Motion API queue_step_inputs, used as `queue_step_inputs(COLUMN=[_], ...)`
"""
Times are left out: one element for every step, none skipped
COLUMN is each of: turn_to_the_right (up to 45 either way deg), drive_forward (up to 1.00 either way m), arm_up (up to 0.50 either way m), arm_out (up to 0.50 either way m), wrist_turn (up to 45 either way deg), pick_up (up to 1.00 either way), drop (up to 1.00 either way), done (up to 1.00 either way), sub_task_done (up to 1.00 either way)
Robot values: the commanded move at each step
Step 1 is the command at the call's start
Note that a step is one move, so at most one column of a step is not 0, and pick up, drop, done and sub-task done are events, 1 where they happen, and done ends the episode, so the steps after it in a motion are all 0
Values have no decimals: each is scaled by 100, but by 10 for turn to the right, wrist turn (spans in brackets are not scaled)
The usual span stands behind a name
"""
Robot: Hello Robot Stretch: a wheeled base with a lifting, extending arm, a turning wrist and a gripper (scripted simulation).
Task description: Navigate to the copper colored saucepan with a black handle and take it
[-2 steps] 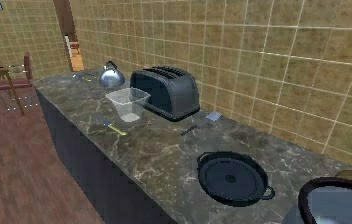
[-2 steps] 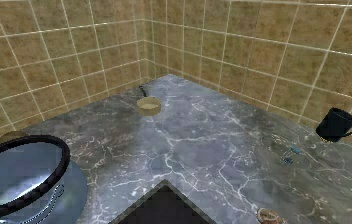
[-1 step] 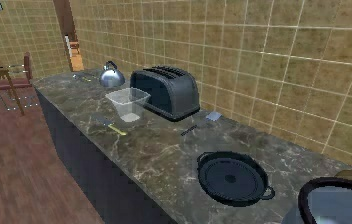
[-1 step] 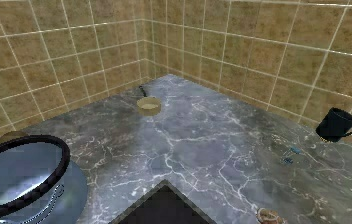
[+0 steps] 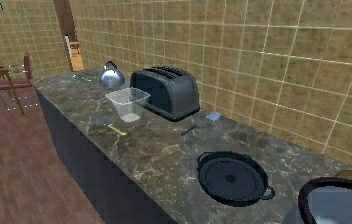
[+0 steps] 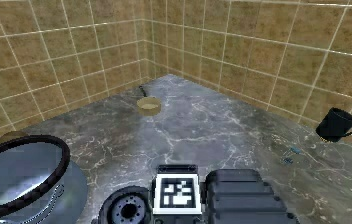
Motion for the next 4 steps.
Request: queue_step_inputs(turn_to_the_right=[0,0,0,0], drive_forward=[0,0,0,0], arm_up=[0,0,0,0], arm_out=[48,0,0,0], wrist_turn=[0,450,450,450], pick_up=[0,0,0,0], drop=[0,0,0,0], done=[0,0,0,0], sub_task_done=[0,0,0,0])
